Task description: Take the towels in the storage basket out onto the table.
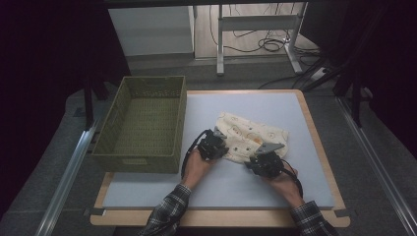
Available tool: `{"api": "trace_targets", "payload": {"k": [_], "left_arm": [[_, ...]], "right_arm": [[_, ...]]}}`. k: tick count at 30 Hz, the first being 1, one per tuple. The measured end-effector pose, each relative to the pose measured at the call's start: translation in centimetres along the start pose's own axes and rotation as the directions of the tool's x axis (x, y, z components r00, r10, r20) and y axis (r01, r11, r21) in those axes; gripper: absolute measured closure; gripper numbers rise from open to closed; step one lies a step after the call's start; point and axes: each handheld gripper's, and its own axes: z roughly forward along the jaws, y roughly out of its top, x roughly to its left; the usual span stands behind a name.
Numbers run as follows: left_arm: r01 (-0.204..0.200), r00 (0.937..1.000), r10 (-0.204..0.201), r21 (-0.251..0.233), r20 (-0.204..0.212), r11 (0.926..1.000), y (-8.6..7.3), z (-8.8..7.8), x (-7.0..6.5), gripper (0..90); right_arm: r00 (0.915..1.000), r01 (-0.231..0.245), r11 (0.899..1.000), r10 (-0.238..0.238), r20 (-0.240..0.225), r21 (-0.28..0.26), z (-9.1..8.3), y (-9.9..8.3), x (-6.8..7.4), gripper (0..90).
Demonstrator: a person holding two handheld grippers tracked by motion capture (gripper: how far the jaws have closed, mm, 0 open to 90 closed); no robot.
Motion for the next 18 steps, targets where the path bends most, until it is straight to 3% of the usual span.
{"api": "trace_targets", "payload": {"k": [6, 8, 9, 10, 12, 16, 18], "left_arm": [[-0.005, 0.9992, 0.008, -0.063, 0.038, 0.998, 1.0, -2.6, -0.6, 87.5], [-0.026, 0.9993, 0.028, -0.065, 0.026, 0.9975, 1.4, -3.3, -0.9, 87.6], [-0.045, 0.9988, 0.044, -0.065, -0.019, 0.9969, 1.6, -3.7, -1.2, 87.8], [-0.043, 0.9988, 0.041, -0.075, -0.025, 0.9963, 1.8, -4.5, -1.0, 87.8], [-0.035, 0.9993, 0.033, -0.084, -0.02, 0.9959, 1.9, -4.9, -0.8, 87.8], [-0.013, 0.9997, 0.011, -0.086, -0.02, 0.9962, 1.9, -6.5, -0.4, 86.2], [-0.015, 0.9991, 0.012, -0.078, -0.039, 0.9969, 2.0, -6.6, -0.3, 84.2]], "right_arm": [[0.9996, -0.016, 1.0, 0.016, -0.024, -0.001, -1.9, -0.9, -0.6, 83.5], [0.9997, -0.015, 1.0, 0.015, -0.018, -0.012, -2.9, -1.2, -0.7, 83.6], [0.9998, -0.014, 1.0, 0.013, -0.017, -0.013, -3.3, -1.4, -0.8, 84.6], [0.9998, -0.005, 1.0, 0.005, 0.02, 0.004, -4.3, -2.0, -0.9, 84.9], [0.9997, -0.007, 1.0, 0.007, 0.025, 0.004, -4.7, -2.3, -1.1, 85.5], [0.9969, -0.054, 0.998, 0.055, 0.057, -0.019, -7.3, -3.9, -2.4, 87.5], [0.9938, -0.105, 0.993, 0.107, 0.029, -0.057, -8.5, -4.3, -3.1, 86.6]]}}
